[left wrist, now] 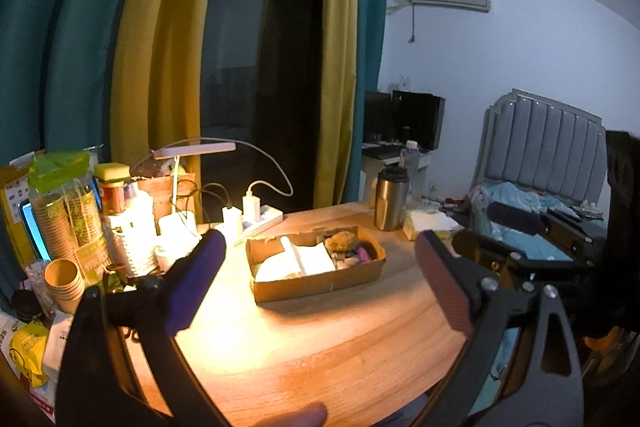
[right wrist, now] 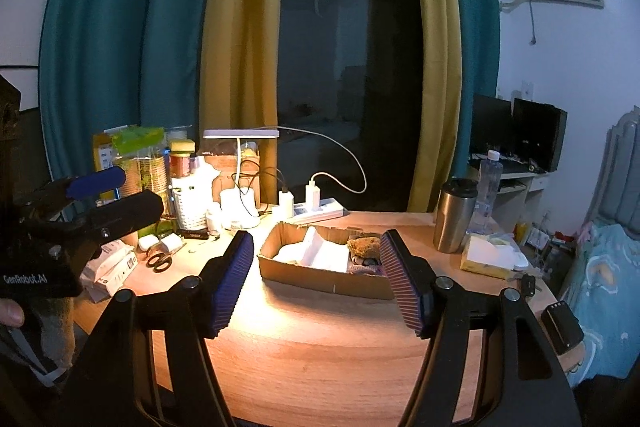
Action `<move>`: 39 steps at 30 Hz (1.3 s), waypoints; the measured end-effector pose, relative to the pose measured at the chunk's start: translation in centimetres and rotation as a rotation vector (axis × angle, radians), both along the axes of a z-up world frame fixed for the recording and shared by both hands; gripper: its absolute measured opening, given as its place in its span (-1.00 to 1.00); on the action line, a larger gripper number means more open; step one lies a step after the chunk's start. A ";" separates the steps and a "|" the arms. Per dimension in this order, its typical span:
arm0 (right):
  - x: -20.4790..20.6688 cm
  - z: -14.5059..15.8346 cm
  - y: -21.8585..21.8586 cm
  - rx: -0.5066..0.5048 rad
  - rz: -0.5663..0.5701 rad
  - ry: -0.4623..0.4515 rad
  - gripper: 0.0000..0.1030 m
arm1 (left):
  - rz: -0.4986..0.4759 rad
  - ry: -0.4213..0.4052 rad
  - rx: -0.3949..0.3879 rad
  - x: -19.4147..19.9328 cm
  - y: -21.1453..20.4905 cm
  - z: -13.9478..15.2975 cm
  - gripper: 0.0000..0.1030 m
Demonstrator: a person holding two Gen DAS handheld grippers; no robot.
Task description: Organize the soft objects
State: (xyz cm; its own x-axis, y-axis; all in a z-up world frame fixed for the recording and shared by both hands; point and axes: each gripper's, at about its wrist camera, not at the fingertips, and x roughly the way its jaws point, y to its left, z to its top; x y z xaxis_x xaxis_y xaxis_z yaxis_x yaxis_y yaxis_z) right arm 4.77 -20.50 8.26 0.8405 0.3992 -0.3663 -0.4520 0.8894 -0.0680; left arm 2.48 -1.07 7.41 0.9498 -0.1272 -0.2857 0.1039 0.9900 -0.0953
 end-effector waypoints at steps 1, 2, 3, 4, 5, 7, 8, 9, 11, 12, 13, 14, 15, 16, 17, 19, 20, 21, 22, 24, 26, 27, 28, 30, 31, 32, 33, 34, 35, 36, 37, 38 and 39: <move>0.1 -0.1 0.0 -0.001 -0.001 0.002 0.34 | 0.002 -0.001 -0.004 0.0 0.0 0.0 0.87; 0.1 -0.1 0.0 -0.001 -0.002 0.004 0.34 | 0.005 -0.002 -0.006 0.0 0.0 0.0 0.87; 0.2 -0.2 0.1 -0.002 -0.003 0.007 0.34 | 0.009 -0.003 -0.008 0.0 0.0 0.0 0.87; 0.2 -0.2 0.0 -0.003 -0.003 0.008 0.34 | 0.013 -0.003 -0.011 0.0 0.1 0.0 0.87; 0.3 -0.3 0.0 -0.003 -0.003 0.009 0.34 | 0.017 -0.003 -0.012 0.1 0.1 0.0 0.87; 0.3 -0.3 0.0 -0.003 -0.004 0.011 0.34 | 0.020 -0.001 -0.012 0.1 0.1 -0.1 0.87; 0.3 -0.4 0.0 -0.003 -0.003 0.011 0.34 | 0.021 0.001 -0.011 0.1 0.1 -0.1 0.87; 0.3 -0.4 0.0 -0.002 -0.003 0.011 0.34 | 0.022 0.002 -0.009 0.1 0.0 -0.1 0.87; 0.3 -0.4 0.0 -0.002 -0.003 0.012 0.34 | 0.019 0.006 -0.004 0.2 -0.2 -0.1 0.87; 0.3 -0.4 0.0 -0.002 -0.003 0.012 0.34 | 0.018 0.007 -0.003 0.2 -0.2 -0.1 0.87; 0.3 -0.4 0.0 -0.002 -0.003 0.012 0.34 | 0.017 0.005 -0.001 0.2 -0.3 -0.1 0.87; 0.3 -0.4 0.0 -0.002 -0.003 0.011 0.34 | 0.016 0.003 0.002 0.1 -0.4 -0.1 0.87; 0.4 -0.4 0.0 -0.001 -0.003 0.011 0.34 | 0.015 0.002 0.004 0.1 -0.4 -0.1 0.87; 0.4 -0.4 0.0 -0.002 -0.003 0.011 0.34 | 0.015 0.000 0.006 0.1 -0.5 -0.1 0.87; 0.4 -0.4 0.0 -0.002 -0.004 0.012 0.34 | 0.014 -0.001 0.007 0.1 -0.5 0.0 0.87; 0.4 -0.5 0.0 -0.001 -0.006 0.012 0.34 | 0.012 -0.006 0.013 0.0 -0.6 0.0 0.87; 0.4 -0.5 0.0 -0.001 -0.005 0.012 0.34 | 0.012 -0.008 0.015 0.0 -0.7 0.0 0.87; 0.4 -0.5 -0.1 -0.001 -0.004 0.012 0.34 | 0.011 -0.010 0.017 0.0 -0.7 0.0 0.87; 0.4 -0.4 -0.1 -0.002 -0.004 0.013 0.34 | 0.011 -0.012 0.019 -0.1 -0.7 0.0 0.87; 0.4 -0.5 -0.1 -0.002 -0.003 0.012 0.34 | 0.013 -0.012 0.021 -0.1 -0.7 0.0 0.87; 0.4 -0.5 -0.1 -0.001 -0.005 0.014 0.34 | 0.015 -0.012 0.024 -0.1 -0.8 0.0 0.87; 0.4 -0.5 -0.2 -0.001 -0.005 0.013 0.34 | 0.016 -0.012 0.025 -0.1 -0.8 0.0 0.87; 0.4 -0.5 -0.2 -0.001 -0.005 0.014 0.34 | 0.016 -0.013 0.025 -0.1 -0.8 0.0 0.87; 0.4 -0.5 -0.2 -0.001 -0.005 0.014 0.34 | 0.016 -0.012 0.025 -0.1 -0.8 0.0 0.87; 0.5 -0.5 -0.2 -0.001 -0.004 0.014 0.34 | 0.016 -0.013 0.026 -0.1 -0.8 0.0 0.87; 0.5 -0.5 -0.2 -0.001 -0.004 0.014 0.34 | 0.016 -0.012 0.026 -0.1 -0.8 0.0 0.87; 0.5 -0.5 -0.2 -0.001 -0.004 0.013 0.34 | 0.016 -0.013 0.026 -0.1 -0.8 0.0 0.87; 0.5 -0.5 -0.2 -0.001 -0.004 0.013 0.34 | 0.017 -0.015 0.028 -0.1 -0.8 0.0 0.87; 0.5 -0.5 -0.2 -0.001 -0.004 0.013 0.34 | 0.018 -0.016 0.029 -0.1 -0.8 0.0 0.87; 0.5 -0.5 -0.2 -0.001 -0.004 0.013 0.34 | 0.016 -0.016 0.029 -0.1 -0.8 0.0 0.87; 0.5 -0.5 -0.2 -0.001 -0.005 0.014 0.34 | 0.015 -0.016 0.030 0.0 -0.8 -0.1 0.87; 0.5 -0.5 -0.2 -0.001 -0.005 0.015 0.34 | 0.015 -0.016 0.031 0.0 -0.8 0.0 0.87; 0.5 -0.5 -0.2 -0.001 -0.005 0.014 0.34 | 0.015 -0.018 0.032 0.0 -0.8 -0.1 0.87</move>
State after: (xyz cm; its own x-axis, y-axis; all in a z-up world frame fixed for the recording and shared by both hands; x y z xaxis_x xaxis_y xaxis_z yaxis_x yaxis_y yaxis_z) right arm 5.24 -20.71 7.74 0.8371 0.3950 -0.3785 -0.4487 0.8915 -0.0621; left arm 2.43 -1.89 7.35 0.9565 -0.1039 -0.2726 0.0904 0.9940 -0.0615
